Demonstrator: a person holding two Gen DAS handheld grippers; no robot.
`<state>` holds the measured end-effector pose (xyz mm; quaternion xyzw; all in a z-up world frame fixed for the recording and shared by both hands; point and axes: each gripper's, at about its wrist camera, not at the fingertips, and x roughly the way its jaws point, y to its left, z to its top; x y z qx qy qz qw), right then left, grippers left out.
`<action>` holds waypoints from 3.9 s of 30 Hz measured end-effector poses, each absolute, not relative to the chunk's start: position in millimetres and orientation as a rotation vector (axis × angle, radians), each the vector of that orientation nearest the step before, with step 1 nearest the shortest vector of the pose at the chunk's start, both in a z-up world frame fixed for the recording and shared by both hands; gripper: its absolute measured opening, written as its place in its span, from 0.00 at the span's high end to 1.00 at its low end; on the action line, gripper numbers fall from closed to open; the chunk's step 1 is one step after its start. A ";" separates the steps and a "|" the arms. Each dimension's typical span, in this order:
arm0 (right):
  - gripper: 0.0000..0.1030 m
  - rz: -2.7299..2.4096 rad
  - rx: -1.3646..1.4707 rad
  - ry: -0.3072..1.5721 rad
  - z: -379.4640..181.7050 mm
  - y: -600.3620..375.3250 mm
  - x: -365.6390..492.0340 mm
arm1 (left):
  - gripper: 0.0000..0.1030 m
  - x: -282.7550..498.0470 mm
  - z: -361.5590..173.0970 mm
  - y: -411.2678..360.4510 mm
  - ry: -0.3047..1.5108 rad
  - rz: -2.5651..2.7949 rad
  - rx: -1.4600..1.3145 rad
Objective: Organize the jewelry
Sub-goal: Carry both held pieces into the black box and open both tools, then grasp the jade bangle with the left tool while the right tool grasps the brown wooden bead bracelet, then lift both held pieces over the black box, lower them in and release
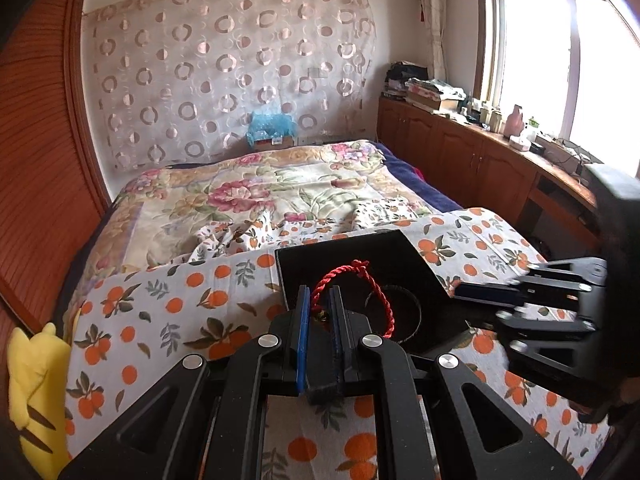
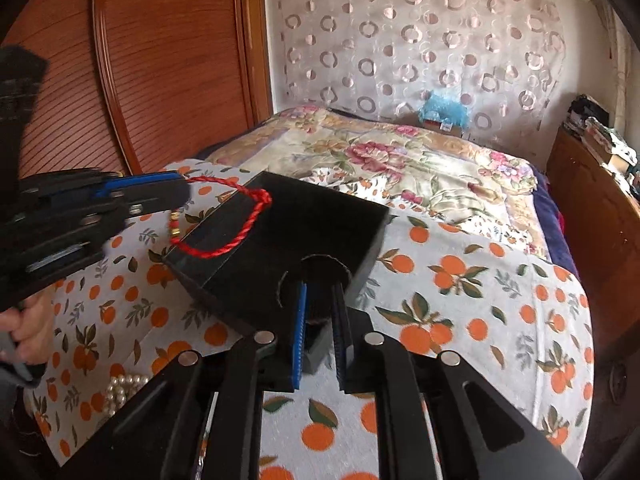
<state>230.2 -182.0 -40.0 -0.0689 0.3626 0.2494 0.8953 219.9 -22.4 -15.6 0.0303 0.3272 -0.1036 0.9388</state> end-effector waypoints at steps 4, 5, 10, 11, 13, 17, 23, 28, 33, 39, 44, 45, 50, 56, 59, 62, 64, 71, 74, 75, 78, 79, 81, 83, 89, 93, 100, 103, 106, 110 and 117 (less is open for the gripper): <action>0.87 0.534 -0.116 0.711 -31.2 -195.3 212.5 | 0.91 229.9 -21.0 -27.6 0.683 -0.205 0.069; 0.87 0.538 -0.106 0.704 -29.5 -198.3 208.6 | 0.91 231.5 -21.5 -28.1 0.686 -0.205 0.068; 0.87 0.546 -0.090 0.682 -25.3 -207.9 191.7 | 0.81 235.8 -23.0 -28.3 0.697 -0.202 0.055; 0.87 0.545 -0.086 0.680 -25.8 -210.0 188.4 | 0.71 235.9 -22.2 -28.6 0.695 -0.199 0.057; 0.87 0.546 -0.072 0.676 -26.4 -215.3 179.1 | 0.66 231.4 -22.0 -27.9 0.688 -0.199 0.059; 0.87 0.547 -0.048 0.673 -30.7 -224.6 156.6 | 0.61 215.7 -24.9 -25.9 0.694 -0.208 0.059; 0.73 0.548 -0.059 0.672 -40.8 -227.4 124.2 | 0.54 178.9 -30.5 -21.5 0.696 -0.224 0.083; 0.70 0.564 -0.065 0.695 -51.2 -226.6 101.8 | 0.53 149.3 -40.1 -17.2 0.717 -0.240 0.072; 0.69 0.567 -0.097 0.771 -69.8 -222.3 90.4 | 0.53 122.4 -50.0 -15.7 0.740 -0.262 0.057; 0.69 0.560 -0.118 0.838 -92.3 -217.8 78.7 | 0.53 93.5 -55.5 -11.4 0.752 -0.272 0.021; 0.69 0.535 -0.124 0.845 -99.0 -216.3 74.9 | 0.53 76.9 -61.2 -6.3 0.774 -0.276 -0.001; 0.69 0.533 -0.119 0.846 -99.0 -216.4 75.3 | 0.53 73.6 -63.1 -5.4 0.781 -0.275 -0.002; 0.69 0.529 -0.094 0.842 -101.3 -218.9 77.3 | 0.53 59.9 -75.1 -6.5 0.823 -0.287 -0.008; 0.69 0.529 -0.089 0.844 -101.3 -219.1 77.4 | 0.56 54.1 -84.1 -10.3 0.857 -0.311 -0.018; 0.69 0.526 -0.091 0.843 -101.3 -219.1 77.7 | 0.70 52.1 -86.6 -17.9 0.869 -0.329 0.000; 0.69 0.526 -0.090 0.844 -101.7 -219.0 77.8 | 0.82 50.1 -90.4 -24.2 0.885 -0.325 0.033; 0.69 0.525 -0.092 0.843 -101.5 -219.1 77.6 | 0.83 50.0 -92.3 -25.6 0.891 -0.319 0.041; 0.69 0.526 -0.092 0.845 -101.9 -219.1 78.8 | 0.88 49.1 -94.9 -30.9 0.886 -0.289 0.079; 0.69 0.526 -0.097 0.848 -102.2 -218.6 79.6 | 0.93 47.0 -92.7 -23.5 0.883 -0.295 0.038; 0.69 0.525 -0.100 0.849 -102.4 -218.4 79.9 | 0.94 44.8 -90.7 -19.2 0.872 -0.294 0.026; 0.68 0.523 -0.101 0.851 -102.3 -218.1 80.2 | 0.94 40.2 -84.5 -8.8 0.843 -0.280 0.008; 0.68 0.524 -0.100 0.851 -102.0 -217.8 79.7 | 0.94 38.8 -82.6 -5.3 0.833 -0.276 0.003; 0.68 0.524 -0.101 0.851 -101.8 -217.7 79.6 | 0.94 36.3 -78.3 2.8 0.813 -0.256 -0.003; 0.68 0.524 -0.107 0.859 -102.2 -217.3 80.6 | 0.94 34.4 -73.7 12.0 0.792 -0.235 -0.016; 0.68 0.530 -0.150 0.875 -96.7 -212.4 89.9 | 0.94 36.5 -65.1 30.2 0.760 -0.210 -0.051; 0.68 0.556 -0.177 0.909 -99.5 -208.7 97.0 | 0.93 37.5 -59.4 33.2 0.739 -0.199 -0.058; 0.85 0.577 -0.242 0.889 -98.7 -202.1 92.8 | 0.93 40.5 -51.5 34.2 0.714 -0.193 -0.062; 0.85 0.587 -0.242 0.888 -96.2 -202.4 91.5 | 0.93 43.3 -48.9 35.3 0.706 -0.189 -0.065; 0.85 0.588 -0.229 0.858 -85.7 -205.2 89.6 | 0.93 47.9 -46.8 36.9 0.703 -0.187 -0.070; 0.85 0.595 -0.215 0.806 -64.6 -206.9 85.5 | 0.93 51.5 -42.1 37.3 0.689 -0.177 -0.072; 0.85 0.617 -0.210 0.719 -26.2 -204.9 85.6 | 0.93 56.1 -32.7 34.0 0.663 -0.170 -0.061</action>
